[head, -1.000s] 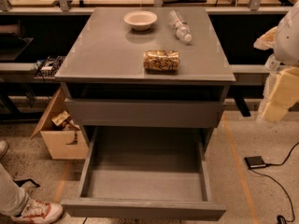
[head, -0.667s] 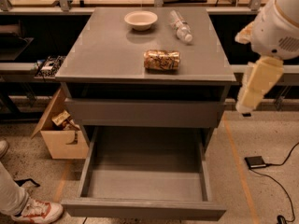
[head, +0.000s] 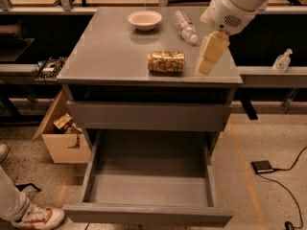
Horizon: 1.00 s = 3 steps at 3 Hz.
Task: Place orange can into middle drawer
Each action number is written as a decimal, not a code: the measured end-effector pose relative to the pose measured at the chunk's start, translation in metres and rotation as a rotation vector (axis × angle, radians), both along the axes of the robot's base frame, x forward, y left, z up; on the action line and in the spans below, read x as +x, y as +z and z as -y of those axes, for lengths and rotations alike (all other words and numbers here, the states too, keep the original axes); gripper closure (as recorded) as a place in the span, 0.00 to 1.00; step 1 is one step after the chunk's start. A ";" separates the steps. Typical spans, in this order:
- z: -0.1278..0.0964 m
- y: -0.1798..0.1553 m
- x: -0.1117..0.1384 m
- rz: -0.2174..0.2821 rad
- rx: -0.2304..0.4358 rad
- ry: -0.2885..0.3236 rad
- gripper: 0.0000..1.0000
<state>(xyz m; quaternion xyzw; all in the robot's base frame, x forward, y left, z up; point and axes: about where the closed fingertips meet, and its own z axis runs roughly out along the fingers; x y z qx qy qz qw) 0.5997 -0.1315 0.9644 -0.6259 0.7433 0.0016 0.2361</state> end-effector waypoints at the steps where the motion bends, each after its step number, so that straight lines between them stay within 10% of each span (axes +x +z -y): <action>1: -0.032 -0.006 0.042 0.031 0.004 -0.040 0.00; 3: -0.077 -0.057 0.079 -0.029 -0.100 -0.103 0.00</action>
Offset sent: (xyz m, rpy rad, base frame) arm 0.0934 0.0887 -0.0550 -0.1308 0.0112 -0.1245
